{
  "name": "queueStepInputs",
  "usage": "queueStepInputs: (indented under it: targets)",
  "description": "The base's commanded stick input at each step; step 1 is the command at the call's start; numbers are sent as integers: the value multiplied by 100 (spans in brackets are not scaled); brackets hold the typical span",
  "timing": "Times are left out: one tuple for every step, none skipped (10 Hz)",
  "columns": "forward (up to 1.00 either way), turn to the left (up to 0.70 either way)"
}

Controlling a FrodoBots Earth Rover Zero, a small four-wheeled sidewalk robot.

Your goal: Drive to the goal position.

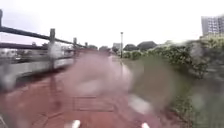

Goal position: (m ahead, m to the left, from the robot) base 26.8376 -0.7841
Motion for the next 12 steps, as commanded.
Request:
queueStepInputs:
  targets:
    - [70,0]
    - [70,0]
    - [70,0]
    - [70,0]
    - [70,0]
    - [70,0]
    - [70,0]
    - [70,0]
    - [70,0]
    - [70,0]
    - [70,0]
    - [70,0]
